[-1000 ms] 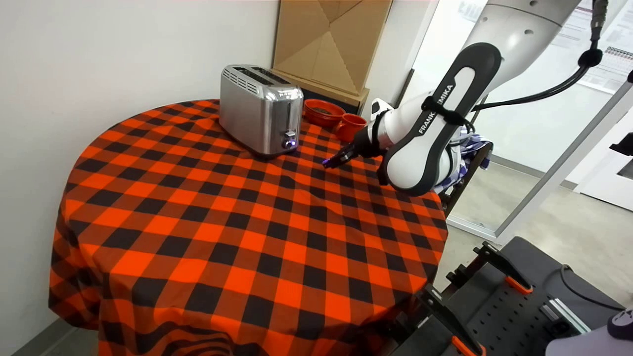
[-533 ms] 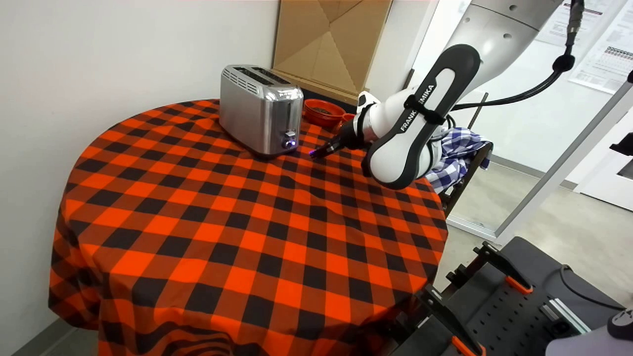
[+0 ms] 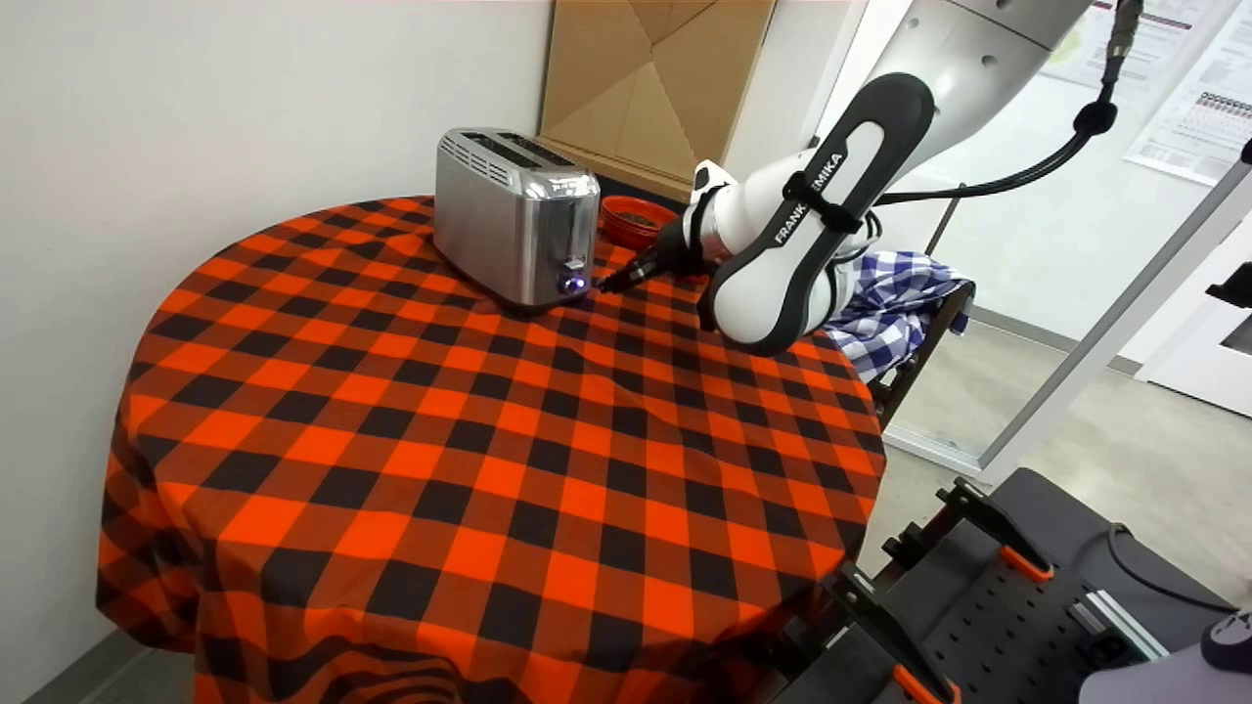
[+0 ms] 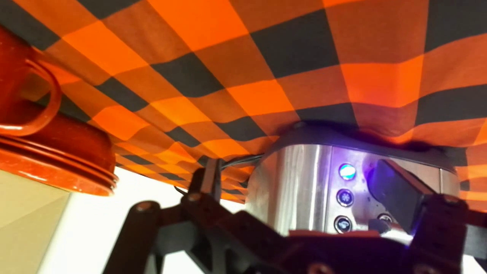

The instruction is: Turn off the switch of the toaster

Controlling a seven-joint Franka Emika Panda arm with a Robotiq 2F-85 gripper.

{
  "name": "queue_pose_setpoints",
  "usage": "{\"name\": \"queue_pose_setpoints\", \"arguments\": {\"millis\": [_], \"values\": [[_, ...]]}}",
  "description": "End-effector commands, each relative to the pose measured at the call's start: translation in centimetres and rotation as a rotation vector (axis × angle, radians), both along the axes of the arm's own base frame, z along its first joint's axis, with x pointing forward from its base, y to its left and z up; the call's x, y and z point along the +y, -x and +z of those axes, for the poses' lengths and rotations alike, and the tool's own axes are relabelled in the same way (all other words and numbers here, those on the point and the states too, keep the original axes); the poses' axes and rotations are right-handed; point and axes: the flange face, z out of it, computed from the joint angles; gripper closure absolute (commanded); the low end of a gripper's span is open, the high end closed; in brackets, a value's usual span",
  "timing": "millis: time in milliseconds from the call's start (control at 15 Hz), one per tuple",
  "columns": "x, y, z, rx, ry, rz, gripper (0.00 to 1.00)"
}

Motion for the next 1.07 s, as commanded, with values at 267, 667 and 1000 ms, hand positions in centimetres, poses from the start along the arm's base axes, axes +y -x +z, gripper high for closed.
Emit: {"name": "queue_pose_setpoints", "arguments": {"millis": [267, 667, 1000], "values": [[1.1, -2.6, 0.2, 0.041, -0.011, -0.010, 0.00], [1.6, -4.7, 0.3, 0.067, -0.013, -0.018, 0.00], [1.6, -5.7, -0.4, 0.127, -0.011, -0.023, 0.00]]}}
